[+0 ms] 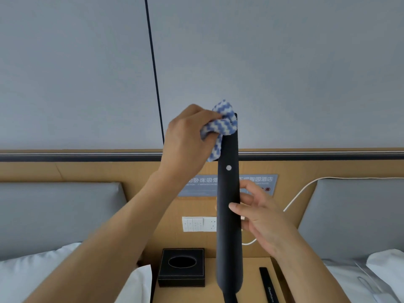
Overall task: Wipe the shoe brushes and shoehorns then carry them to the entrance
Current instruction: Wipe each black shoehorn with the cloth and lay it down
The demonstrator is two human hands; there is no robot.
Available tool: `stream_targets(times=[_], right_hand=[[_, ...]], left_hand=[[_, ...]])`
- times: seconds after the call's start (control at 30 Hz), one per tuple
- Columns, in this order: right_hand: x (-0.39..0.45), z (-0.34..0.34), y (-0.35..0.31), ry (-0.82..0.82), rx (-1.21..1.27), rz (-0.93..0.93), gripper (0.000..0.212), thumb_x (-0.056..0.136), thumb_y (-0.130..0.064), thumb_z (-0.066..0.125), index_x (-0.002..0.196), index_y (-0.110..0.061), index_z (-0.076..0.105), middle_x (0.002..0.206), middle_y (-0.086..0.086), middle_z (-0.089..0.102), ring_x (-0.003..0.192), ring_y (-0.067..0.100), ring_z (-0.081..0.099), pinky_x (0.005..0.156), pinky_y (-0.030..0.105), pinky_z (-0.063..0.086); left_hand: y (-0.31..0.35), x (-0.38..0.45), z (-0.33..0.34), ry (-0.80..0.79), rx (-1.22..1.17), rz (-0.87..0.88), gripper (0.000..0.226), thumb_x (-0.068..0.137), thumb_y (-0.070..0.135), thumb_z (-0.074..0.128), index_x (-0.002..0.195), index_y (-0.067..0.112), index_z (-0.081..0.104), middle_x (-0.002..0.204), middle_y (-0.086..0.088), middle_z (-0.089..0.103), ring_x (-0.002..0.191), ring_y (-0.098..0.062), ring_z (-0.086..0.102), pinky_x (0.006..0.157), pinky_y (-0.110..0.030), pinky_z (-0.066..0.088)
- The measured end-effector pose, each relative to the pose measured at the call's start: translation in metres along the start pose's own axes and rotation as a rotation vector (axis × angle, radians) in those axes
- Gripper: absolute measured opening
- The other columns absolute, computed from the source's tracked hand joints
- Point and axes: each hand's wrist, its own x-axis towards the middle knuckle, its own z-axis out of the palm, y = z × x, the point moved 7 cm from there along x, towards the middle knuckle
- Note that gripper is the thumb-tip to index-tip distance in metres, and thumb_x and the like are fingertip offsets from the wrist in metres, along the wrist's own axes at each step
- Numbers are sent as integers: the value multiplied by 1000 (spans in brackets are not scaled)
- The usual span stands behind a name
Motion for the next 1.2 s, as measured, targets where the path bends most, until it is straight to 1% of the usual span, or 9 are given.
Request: stream_targets(times=[0.13,0.27,0.43,0.53,0.67,0.73,0.9,1.0,1.2], right_hand=[[-1,1,-11,19,-64,-52,38,92,4,63,119,-24,62,106,4,77,99,22,74,84,41,62],[1,-2,-23,41,-88,-104,39,92,1,64,119,-26,62,104,5,78,95,22,74,82,38,62],[6,-13,-28,100,-52,-120,38,92,0,65,119,-26,62,105,6,78,98,23,74,85,42,60],[11,-19,-26,132,38,-127,45,90,2,67,124,-27,61,108,5,77,103,24,73,87,43,58],[15,-16,-18,59,264,-120,60,87,18,57,128,-25,61,113,9,75,108,28,71,84,40,60],[16,-12,-14,-32,471,-93,66,81,24,50,130,-19,59,119,15,71,112,34,69,85,47,59],[16,-11,-1,-29,671,9,26,89,-10,57,112,-2,65,124,25,65,108,40,68,84,60,56],[19,-14,9,75,670,77,33,96,-33,60,104,-6,78,118,20,72,108,38,70,85,64,55],[18,-15,18,186,583,93,27,102,-26,52,118,-9,66,117,18,73,104,31,73,85,57,57]], left_hand=[[6,16,13,-60,174,96,31,84,2,61,111,10,74,103,-8,64,90,-28,62,70,-43,51],[9,12,31,-185,231,117,31,85,1,56,108,9,74,104,-11,64,92,-31,60,72,-46,50],[21,-14,45,-314,174,153,32,80,8,48,95,6,77,86,-15,61,74,-35,60,64,-47,50],[25,-31,54,-375,150,158,24,81,8,51,84,3,74,82,-15,59,68,-34,57,59,-46,49],[22,-52,65,-432,159,131,24,83,11,56,95,10,76,92,-10,61,77,-32,58,62,-43,48],[21,-61,68,-429,169,113,26,84,19,53,94,11,75,91,-8,59,73,-30,57,58,-41,46],[9,-84,70,-389,145,-12,12,88,10,60,95,5,67,87,-7,56,69,-28,56,58,-44,47],[0,-92,70,-378,129,-93,12,86,4,58,95,4,66,85,-7,54,69,-28,55,63,-47,47],[-6,-99,67,-380,163,-148,11,88,8,56,95,7,65,90,-4,52,73,-23,53,62,-38,46]])
